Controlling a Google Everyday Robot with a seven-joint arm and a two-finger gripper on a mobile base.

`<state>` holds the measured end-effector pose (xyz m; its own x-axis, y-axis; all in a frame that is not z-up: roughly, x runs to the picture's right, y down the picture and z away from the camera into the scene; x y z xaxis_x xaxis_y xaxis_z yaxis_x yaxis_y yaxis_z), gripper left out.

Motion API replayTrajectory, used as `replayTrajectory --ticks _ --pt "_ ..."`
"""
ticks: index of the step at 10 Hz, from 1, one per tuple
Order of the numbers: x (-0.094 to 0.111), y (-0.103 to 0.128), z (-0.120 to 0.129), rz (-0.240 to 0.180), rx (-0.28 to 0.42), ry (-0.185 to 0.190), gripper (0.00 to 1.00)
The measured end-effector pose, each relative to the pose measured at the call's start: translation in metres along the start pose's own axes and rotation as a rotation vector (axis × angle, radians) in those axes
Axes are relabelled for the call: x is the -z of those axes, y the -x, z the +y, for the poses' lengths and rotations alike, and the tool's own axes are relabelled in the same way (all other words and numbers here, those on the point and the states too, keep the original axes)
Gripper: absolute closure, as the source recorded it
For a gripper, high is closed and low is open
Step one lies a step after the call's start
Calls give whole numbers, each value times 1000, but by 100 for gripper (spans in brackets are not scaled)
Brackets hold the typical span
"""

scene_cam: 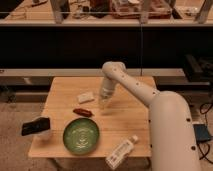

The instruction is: Drag the pepper across the table

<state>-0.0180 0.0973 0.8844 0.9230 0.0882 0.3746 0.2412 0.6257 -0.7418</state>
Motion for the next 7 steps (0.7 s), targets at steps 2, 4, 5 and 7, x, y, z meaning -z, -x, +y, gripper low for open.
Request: replayTrajectory --ticks 2,4,5,7 --pt "1 4 -6 -6 -2 5 55" --pt "3 5 -17 -6 4 11 59" --pt "5 5 -16 -4 2 13 69" --pt "7 17 -10 -5 7 12 76"
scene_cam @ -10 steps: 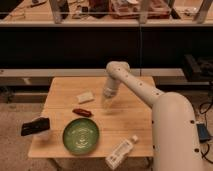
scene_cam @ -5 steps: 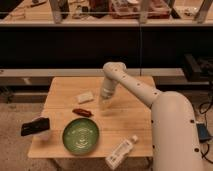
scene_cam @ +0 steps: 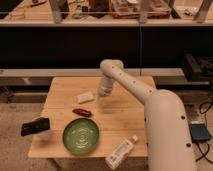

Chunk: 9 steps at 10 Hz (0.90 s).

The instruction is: Drag the pepper across the table

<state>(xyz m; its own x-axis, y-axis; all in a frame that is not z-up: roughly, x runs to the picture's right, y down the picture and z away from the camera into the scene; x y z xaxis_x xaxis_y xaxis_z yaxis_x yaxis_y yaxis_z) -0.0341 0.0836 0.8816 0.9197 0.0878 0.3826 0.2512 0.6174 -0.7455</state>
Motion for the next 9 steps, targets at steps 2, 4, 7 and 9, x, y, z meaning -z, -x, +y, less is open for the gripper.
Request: replayTrajectory --ticks 2,4,7,9 --pt "-2 -6 -4 -1 3 -3 76" --pt "-5 -7 -7 12 19 8 76" --pt "-13 2 2 8 25 22 76" --pt "-22 -6 3 16 26 29 75"
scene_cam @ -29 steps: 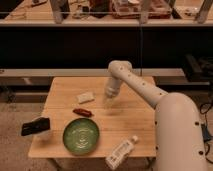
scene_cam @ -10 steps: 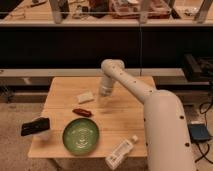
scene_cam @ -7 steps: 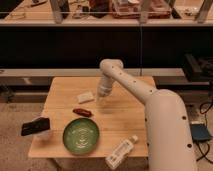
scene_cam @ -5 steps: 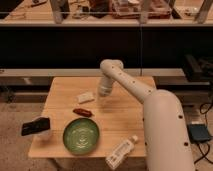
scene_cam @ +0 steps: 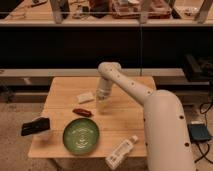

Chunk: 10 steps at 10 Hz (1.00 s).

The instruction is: Drag the pepper across the table

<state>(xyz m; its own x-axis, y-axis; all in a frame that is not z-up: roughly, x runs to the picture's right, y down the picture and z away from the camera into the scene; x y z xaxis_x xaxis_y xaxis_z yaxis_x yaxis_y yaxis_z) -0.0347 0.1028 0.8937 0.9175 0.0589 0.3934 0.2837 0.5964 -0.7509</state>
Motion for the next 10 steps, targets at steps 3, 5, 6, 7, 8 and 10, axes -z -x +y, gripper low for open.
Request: replayTrajectory --ticks 3,5,6,7,8,10 --pt "9 6 -7 8 15 1 53" --pt "9 9 -2 22 53 5 49" --pt "9 18 -2 20 41 4 49" --pt "7 29 -1 21 16 6 46" --pt "6 34 -3 21 14 -3 36" --pt "10 31 -3 31 13 -71 22"
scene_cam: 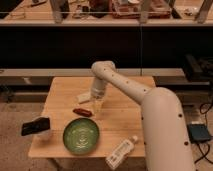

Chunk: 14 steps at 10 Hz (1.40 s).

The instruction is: Drag the pepper across the table

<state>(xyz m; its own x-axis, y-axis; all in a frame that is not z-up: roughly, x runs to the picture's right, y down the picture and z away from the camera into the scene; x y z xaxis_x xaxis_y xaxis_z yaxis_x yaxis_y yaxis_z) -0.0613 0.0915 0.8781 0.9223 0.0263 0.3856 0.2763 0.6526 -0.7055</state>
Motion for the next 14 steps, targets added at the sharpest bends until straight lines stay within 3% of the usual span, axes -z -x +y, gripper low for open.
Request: replayTrajectory --ticks 1,4,8,11,14 --pt "4 3 -2 -2 8 -45 20" --pt "6 17 -6 1 48 -104 20" --pt "1 32 -12 34 120 -131 22" --pt "-4 40 -16 54 167 -138 41" --pt "-11 45 -16 79 220 -145 41"
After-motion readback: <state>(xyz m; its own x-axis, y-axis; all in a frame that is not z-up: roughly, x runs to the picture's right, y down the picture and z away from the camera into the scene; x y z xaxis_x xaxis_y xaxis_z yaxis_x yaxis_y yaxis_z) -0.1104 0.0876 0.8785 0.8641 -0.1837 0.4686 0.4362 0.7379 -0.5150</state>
